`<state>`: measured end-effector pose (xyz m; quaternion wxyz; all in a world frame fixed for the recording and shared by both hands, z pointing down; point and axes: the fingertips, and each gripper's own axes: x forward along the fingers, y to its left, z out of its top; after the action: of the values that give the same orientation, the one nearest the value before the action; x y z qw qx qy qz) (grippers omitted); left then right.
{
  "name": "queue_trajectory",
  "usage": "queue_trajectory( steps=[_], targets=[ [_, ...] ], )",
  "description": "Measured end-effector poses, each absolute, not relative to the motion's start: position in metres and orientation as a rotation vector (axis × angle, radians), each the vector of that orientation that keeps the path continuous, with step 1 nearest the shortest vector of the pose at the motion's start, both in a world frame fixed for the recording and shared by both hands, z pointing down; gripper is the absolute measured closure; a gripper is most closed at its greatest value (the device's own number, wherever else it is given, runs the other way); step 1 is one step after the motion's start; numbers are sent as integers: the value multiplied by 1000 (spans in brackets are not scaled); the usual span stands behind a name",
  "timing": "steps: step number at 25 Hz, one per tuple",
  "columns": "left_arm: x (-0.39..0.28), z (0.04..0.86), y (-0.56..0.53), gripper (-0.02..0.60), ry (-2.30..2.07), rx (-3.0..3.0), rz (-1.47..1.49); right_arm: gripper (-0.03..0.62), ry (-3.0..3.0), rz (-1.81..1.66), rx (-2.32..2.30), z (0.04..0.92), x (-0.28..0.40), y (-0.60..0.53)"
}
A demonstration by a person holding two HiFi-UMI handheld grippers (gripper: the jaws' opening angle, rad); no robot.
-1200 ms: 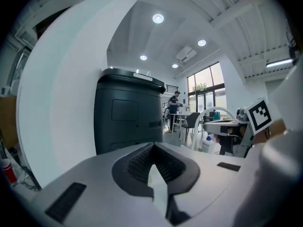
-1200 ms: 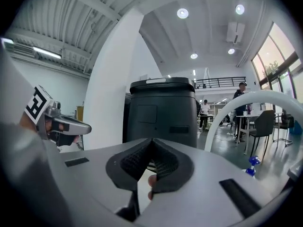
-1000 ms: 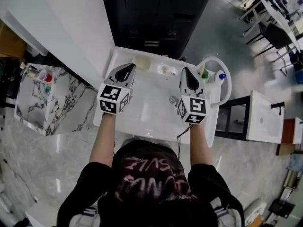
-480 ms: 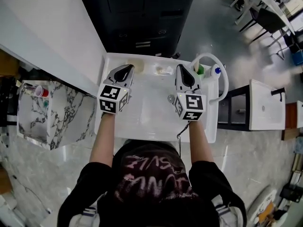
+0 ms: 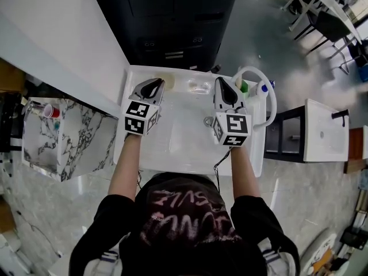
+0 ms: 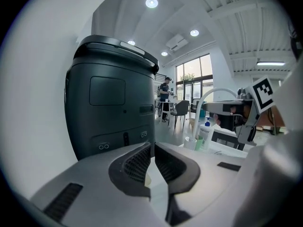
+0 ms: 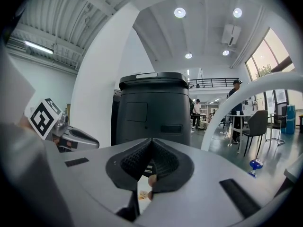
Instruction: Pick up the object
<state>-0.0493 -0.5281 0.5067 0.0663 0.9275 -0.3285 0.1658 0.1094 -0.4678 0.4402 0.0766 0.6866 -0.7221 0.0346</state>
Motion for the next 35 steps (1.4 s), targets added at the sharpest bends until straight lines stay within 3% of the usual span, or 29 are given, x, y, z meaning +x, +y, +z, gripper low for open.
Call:
queue_trajectory(
  steps=[3,4,24,35],
  targets=[
    [-38,522,-528,462,-932,2816,587,579,-2159,108,2052,443,114,-466],
    [-34,528,-529,459,-911,2820,616,579,-2154,109,2053,445,115,-466],
    [-4,684,-558,422,-629,2698,1185,579,-2044,156,2149,467,147,-469],
    [6,717,-568,451,-588,2629,1349,579,-2014,170,2159,473,153,-479]
  ],
)
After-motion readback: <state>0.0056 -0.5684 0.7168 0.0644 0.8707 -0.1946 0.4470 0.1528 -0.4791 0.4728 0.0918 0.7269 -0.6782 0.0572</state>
